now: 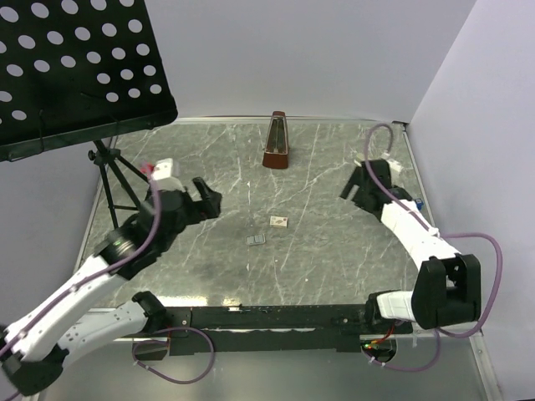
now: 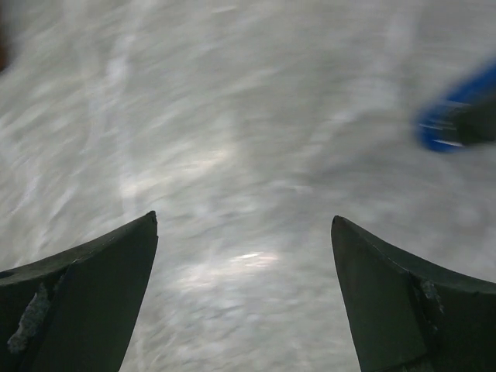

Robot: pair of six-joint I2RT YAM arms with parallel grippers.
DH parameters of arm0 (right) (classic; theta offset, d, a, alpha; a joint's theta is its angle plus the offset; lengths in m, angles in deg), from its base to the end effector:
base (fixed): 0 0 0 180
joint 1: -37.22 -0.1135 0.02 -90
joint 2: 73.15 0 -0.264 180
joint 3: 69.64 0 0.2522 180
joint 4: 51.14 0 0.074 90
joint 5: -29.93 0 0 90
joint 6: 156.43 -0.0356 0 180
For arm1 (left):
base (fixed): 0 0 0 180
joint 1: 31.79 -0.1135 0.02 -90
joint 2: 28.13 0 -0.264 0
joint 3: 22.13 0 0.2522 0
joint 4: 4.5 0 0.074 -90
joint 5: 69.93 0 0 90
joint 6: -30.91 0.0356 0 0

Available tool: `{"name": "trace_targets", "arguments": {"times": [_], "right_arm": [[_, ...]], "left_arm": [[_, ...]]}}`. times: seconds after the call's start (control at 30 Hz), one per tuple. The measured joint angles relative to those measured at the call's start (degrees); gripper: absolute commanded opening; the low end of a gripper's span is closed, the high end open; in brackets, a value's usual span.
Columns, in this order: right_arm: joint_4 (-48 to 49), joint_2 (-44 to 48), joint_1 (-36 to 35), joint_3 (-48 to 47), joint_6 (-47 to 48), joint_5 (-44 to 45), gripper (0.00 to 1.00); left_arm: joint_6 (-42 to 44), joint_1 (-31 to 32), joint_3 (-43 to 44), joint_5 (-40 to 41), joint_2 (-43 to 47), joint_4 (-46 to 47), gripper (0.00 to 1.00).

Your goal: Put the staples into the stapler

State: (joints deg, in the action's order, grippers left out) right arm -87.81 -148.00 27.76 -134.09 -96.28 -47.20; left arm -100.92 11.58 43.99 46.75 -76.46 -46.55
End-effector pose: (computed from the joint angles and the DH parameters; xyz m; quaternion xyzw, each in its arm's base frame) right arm 0.2707 0.0371 0.2432 0.2040 0.9029 0.0241 0.3775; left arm 0.1426 -0.1127 0.3443 -0.1142 0.8189 -0.2148 0.5199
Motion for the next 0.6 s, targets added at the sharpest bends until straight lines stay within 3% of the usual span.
{"name": "trace_targets", "arguments": {"times": [0.2,0.37,0.6], "right_arm": [[-7.8,1.0,9.5,0.0,-3.1,7.2,1.0],[-9.6,-0.9,16.0,-0.8,-5.0,7.7,1.0],[-9.7,-10.2,20.1,-6.9,-7.1,7.5,0.96]], "left_arm": [[8.9,-0.1,1.8,5.0,9.8,-1.8,0.99],[13.4,-0.3,-3.9,9.6,15.9,1.9,0.99],[16.2,-3.9,-9.7,8.3,16.7,3.0,1.0]]}}
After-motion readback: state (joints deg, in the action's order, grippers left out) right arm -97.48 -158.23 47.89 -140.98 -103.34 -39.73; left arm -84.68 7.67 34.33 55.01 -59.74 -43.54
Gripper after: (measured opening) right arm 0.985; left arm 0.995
